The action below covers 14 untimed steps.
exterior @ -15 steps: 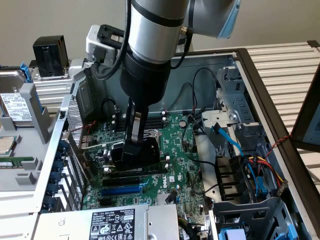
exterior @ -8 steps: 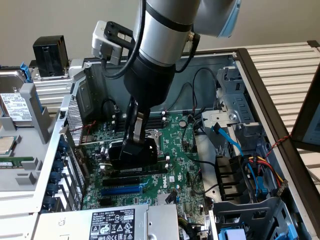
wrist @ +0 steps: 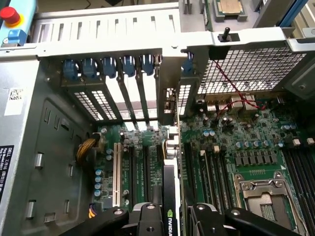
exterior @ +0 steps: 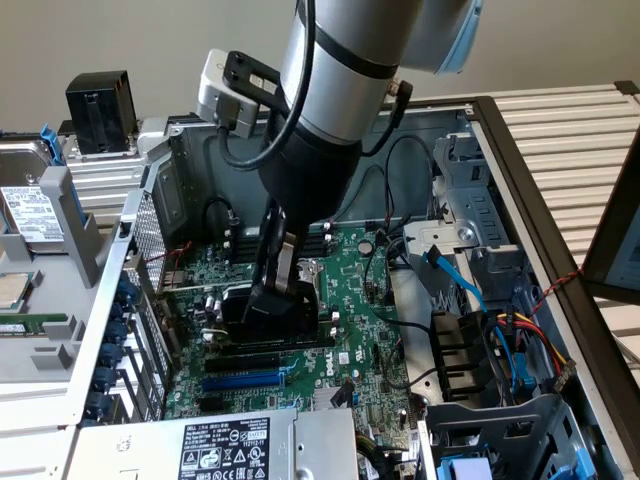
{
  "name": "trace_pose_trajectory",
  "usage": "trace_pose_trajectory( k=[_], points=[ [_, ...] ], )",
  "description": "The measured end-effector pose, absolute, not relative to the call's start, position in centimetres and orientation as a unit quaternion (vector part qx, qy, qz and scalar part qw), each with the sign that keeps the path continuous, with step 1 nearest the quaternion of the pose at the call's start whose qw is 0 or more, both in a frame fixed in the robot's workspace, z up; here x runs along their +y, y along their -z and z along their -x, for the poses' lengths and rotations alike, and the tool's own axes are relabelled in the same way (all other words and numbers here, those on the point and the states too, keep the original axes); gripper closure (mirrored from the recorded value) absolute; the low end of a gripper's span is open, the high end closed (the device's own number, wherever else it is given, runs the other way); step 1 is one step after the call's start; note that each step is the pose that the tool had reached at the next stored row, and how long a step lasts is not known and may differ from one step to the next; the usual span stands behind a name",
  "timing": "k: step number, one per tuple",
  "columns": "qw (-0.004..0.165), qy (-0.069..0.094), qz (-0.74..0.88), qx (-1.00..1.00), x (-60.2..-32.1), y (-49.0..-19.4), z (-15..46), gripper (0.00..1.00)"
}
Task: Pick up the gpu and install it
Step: 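Insert the gpu into the slot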
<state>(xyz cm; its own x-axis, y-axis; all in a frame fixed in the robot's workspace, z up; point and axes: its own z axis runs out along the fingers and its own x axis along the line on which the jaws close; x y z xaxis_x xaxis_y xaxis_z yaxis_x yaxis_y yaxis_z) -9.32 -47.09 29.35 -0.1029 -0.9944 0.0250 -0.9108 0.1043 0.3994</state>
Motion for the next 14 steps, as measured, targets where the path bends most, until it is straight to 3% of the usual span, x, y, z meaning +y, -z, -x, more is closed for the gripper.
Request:
trace_pose_trajectory(
  k=[6,14],
  points=[
    [0.145,0.144,-0.654,-0.728,-47.1,-28.8,9.3,0.73],
    [0.148,0.159,-0.659,-0.721,-47.2,-28.3,9.0,0.73]
  ],
)
